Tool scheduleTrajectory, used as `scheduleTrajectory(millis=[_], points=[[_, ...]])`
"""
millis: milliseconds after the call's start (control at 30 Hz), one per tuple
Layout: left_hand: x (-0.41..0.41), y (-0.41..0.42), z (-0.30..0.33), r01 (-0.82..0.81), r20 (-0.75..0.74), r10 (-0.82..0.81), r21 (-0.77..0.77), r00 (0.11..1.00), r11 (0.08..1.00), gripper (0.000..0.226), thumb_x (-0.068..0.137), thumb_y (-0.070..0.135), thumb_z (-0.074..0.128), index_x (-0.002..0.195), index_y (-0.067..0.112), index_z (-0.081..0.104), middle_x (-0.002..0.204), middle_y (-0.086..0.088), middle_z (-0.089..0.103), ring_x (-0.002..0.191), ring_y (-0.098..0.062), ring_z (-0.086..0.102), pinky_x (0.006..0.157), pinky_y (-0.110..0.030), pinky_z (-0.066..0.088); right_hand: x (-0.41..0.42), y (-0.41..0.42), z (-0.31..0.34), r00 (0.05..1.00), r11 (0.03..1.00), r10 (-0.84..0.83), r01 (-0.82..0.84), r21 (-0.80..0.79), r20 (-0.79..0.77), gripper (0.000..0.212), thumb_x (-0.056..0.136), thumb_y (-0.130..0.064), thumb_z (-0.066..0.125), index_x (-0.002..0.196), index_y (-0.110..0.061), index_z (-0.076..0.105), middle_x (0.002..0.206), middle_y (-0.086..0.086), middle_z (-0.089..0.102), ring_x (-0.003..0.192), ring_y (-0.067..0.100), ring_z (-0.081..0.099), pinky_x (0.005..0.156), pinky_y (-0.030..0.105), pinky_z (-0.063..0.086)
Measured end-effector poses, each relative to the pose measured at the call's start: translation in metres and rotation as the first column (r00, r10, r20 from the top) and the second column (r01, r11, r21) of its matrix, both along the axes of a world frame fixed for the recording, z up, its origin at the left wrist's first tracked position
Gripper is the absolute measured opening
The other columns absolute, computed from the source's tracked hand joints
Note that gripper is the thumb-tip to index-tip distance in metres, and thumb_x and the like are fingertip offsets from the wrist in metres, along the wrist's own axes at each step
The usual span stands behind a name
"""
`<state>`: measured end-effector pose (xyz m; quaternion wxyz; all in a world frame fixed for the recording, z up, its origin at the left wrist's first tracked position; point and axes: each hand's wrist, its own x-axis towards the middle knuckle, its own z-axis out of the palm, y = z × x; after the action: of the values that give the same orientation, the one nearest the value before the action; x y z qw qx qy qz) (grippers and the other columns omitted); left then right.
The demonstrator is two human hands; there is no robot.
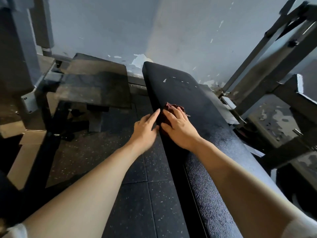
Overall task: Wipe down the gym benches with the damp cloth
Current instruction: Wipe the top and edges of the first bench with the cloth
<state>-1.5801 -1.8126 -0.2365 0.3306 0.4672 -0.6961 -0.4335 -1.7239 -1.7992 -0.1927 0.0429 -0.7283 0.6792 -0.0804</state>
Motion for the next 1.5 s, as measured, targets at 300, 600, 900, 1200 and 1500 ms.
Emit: scheduleTrajectory(millis=[300, 600, 900, 1200, 1500], points=[[-0.012, -0.048, -0.005, -0.048, -0.184, 0.04, -0.041, 0.982, 0.998, 0.058, 0.098, 0.02, 0.048, 0.152, 0.018, 0.027, 0.155, -0.002, 0.032, 0.144, -0.021, 0.025, 0.118, -0.043, 0.024, 0.004, -0.088, 0.004, 0.999, 0.999, 0.036, -0.036, 0.008, 0.002, 0.054, 0.101, -0.037, 0.042, 0.151, -0.023, 0.028, 0.159, 0.001, 0.017, 0.148, 0.023, 0.007, 0.119, 0.037, 0.009], [-0.015, -0.091, -0.006, -0.046, -0.074, 0.034, -0.161, 0.997, 0.986, 0.073, 0.096, 0.028, 0.055, 0.154, 0.017, 0.013, 0.159, 0.002, 0.018, 0.145, -0.016, 0.006, 0.115, -0.031, 0.014, -0.004, -0.151, 0.003, 0.998, 0.998, 0.063, -0.063, -0.002, 0.005, 0.049, 0.103, -0.039, 0.036, 0.15, -0.026, 0.031, 0.159, -0.002, 0.02, 0.147, 0.019, 0.01, 0.119, 0.035, 0.011], [-0.026, -0.123, 0.002, -0.032, -0.029, 0.028, -0.151, 0.999, 0.988, 0.092, 0.091, 0.03, 0.061, 0.154, 0.015, -0.005, 0.162, 0.001, 0.0, 0.148, -0.016, -0.004, 0.119, -0.037, 0.01, -0.009, -0.193, 0.004, 0.996, 0.996, 0.092, -0.091, -0.011, 0.019, 0.047, 0.103, -0.041, 0.033, 0.148, -0.029, 0.034, 0.158, -0.006, 0.022, 0.146, 0.02, 0.015, 0.12, 0.04, 0.015], [-0.029, -0.124, 0.005, 0.078, 0.069, -0.077, -0.017, 0.995, 0.997, 0.08, 0.099, 0.032, 0.048, 0.153, 0.022, -0.01, 0.16, 0.009, -0.016, 0.147, -0.013, -0.016, 0.116, -0.06, -0.001, -0.014, -0.209, 0.013, 1.0, 0.999, -0.003, 0.003, -0.039, -0.008, 0.044, 0.103, -0.034, 0.036, 0.145, -0.023, 0.042, 0.153, 0.0, 0.034, 0.141, 0.024, 0.028, 0.114, 0.039, 0.024], [-0.021, -0.129, 0.009, 0.19, 0.141, -0.192, 0.023, 0.971, 0.981, 0.074, 0.102, 0.034, 0.039, 0.152, 0.022, -0.014, 0.158, 0.007, -0.023, 0.145, -0.012, -0.02, 0.116, -0.058, -0.005, -0.058, -0.211, 0.019, 0.999, 0.999, 0.034, -0.034, 0.014, -0.019, 0.042, 0.104, -0.033, 0.035, 0.145, -0.024, 0.041, 0.155, -0.001, 0.031, 0.142, 0.023, 0.029, 0.115, 0.032, 0.021]])
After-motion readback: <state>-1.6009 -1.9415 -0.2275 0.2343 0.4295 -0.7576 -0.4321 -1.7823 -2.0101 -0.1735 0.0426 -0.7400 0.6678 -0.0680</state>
